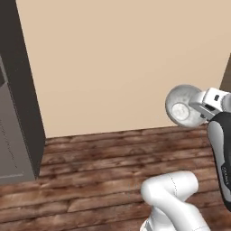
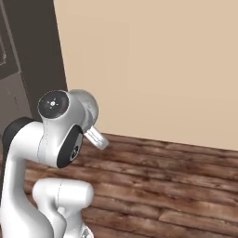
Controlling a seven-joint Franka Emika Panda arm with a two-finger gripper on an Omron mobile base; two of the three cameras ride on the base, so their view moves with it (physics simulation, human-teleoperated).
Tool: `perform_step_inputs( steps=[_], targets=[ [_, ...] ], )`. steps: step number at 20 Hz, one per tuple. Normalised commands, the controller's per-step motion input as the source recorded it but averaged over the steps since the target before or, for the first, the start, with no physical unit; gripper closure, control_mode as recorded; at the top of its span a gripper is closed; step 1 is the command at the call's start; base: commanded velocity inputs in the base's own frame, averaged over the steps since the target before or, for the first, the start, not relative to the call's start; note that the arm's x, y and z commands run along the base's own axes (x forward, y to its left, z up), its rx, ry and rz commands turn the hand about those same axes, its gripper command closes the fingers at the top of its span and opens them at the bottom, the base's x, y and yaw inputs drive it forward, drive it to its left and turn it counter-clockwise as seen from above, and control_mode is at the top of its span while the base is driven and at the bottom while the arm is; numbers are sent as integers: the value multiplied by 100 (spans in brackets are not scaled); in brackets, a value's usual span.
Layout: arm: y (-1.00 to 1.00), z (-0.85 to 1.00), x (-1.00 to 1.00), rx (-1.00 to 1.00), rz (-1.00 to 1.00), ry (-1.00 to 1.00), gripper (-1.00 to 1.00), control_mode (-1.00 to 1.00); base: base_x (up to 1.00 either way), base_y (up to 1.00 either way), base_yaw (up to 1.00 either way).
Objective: Take the smaller bowl and place it next to the appetizer plate on the dining counter , and place the larger bowl next to the plate with cooked food.
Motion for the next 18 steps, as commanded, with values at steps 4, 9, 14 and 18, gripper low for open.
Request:
perform_step_inputs(
  steps=[4, 9, 14, 18],
  targets=[
    [0, 0, 0, 0, 0, 0, 100, 100, -55, -100, 5],
    [0, 0, 0, 0, 0, 0, 100, 100, -76, -94, 11],
    [0, 0, 0, 0, 0, 0, 100, 100, -100, -47, 18],
    [0, 0, 0, 0, 0, 0, 100, 100, -100, -8, 21]
  ],
)
